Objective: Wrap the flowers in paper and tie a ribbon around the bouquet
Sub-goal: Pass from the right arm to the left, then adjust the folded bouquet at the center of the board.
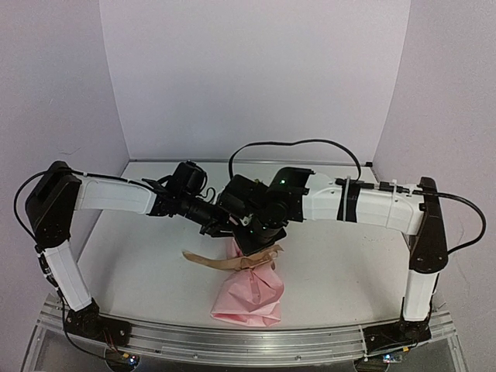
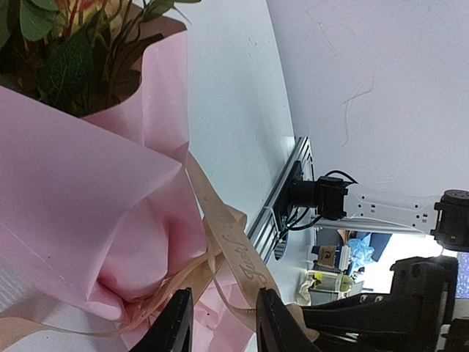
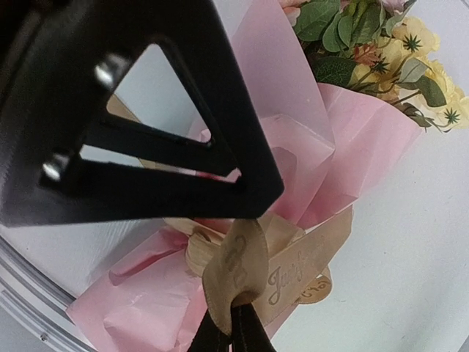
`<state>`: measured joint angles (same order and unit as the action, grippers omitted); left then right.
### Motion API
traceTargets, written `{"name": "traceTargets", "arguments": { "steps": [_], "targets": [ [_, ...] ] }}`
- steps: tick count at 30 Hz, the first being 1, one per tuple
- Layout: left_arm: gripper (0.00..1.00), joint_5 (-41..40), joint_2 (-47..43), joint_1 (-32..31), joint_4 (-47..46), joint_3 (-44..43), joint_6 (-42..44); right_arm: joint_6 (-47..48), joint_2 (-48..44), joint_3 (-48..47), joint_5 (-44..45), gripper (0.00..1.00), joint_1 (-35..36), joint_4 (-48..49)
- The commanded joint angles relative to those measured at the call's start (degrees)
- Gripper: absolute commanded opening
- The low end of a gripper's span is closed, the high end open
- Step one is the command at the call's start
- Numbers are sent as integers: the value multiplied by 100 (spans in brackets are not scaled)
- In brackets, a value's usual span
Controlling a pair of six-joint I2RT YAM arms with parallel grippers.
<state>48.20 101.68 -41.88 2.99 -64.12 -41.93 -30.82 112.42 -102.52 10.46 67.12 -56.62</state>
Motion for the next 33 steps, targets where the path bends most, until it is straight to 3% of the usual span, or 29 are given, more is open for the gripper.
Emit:
{"name": "traceTargets", "arguments": {
  "steps": [1, 9, 19, 25, 30, 33],
  "targets": [
    [28, 314, 86, -130, -15, -220, 96, 138, 104, -210, 151, 5, 47, -71],
    [19, 162, 160, -221, 387, -263, 455, 144, 97, -160, 119, 15, 80, -74],
    [11, 165, 328, -348, 540, -313, 671, -156, -431, 232, 435, 64, 49, -17],
    [10, 175, 414, -415, 626, -396, 749, -798, -1253, 1226, 360, 89, -266, 536],
    [9, 165, 423, -417, 718, -409, 821, -1819, -2178, 2625, 68, 93, -821, 1501],
    [9, 138, 398, -417, 778, -414, 867, -2323, -2621, 3653, -350, 79, -1059, 2469]
  ]
}}
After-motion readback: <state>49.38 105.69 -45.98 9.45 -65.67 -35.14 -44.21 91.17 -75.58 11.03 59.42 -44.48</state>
